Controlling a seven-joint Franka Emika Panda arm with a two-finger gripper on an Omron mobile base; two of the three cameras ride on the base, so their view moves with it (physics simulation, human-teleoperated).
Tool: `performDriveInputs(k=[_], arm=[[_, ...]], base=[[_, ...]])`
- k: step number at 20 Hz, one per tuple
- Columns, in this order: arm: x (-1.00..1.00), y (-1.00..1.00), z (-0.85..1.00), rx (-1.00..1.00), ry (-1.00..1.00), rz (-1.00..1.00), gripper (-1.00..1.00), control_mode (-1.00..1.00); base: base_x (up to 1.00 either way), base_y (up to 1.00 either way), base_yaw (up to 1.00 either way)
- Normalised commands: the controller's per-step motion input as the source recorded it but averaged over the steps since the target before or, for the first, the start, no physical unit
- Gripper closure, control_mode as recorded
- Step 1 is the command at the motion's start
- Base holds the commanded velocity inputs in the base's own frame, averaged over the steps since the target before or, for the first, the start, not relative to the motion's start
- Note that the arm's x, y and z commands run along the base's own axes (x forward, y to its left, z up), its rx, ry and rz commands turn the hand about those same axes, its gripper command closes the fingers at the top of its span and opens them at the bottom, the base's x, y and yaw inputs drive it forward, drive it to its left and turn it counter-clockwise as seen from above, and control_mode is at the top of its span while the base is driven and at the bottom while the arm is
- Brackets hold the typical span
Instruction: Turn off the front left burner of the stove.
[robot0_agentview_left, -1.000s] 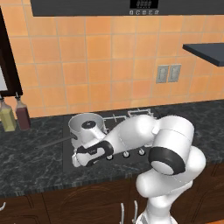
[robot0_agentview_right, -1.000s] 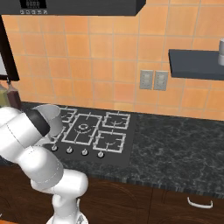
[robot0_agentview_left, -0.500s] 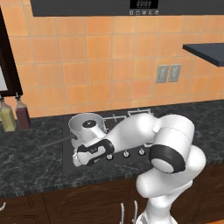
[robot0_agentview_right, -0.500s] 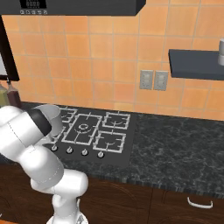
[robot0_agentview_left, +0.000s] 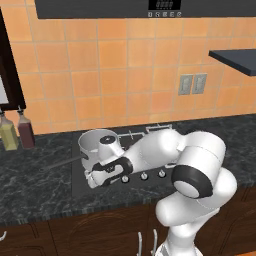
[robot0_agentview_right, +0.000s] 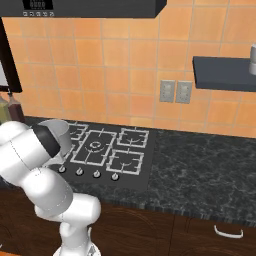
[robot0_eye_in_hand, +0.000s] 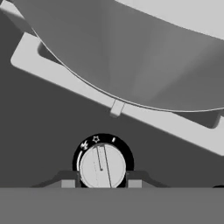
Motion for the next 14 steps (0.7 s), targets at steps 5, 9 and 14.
performDriveInputs(k=[5, 9, 14], arm=[[-0.04, 0.00, -0.01, 0.00, 0.00, -0.15, 1.00, -1.00], [-0.02, 0.00, 0.00, 0.01, 0.00, -0.29, 1.00, -1.00], [0.00, 0.00, 0.00, 0.04, 0.00, -0.32, 1.00, -1.00]], base=[[0.00, 0.00, 0.00], [0.00, 0.00, 0.00], [0.00, 0.00, 0.00]])
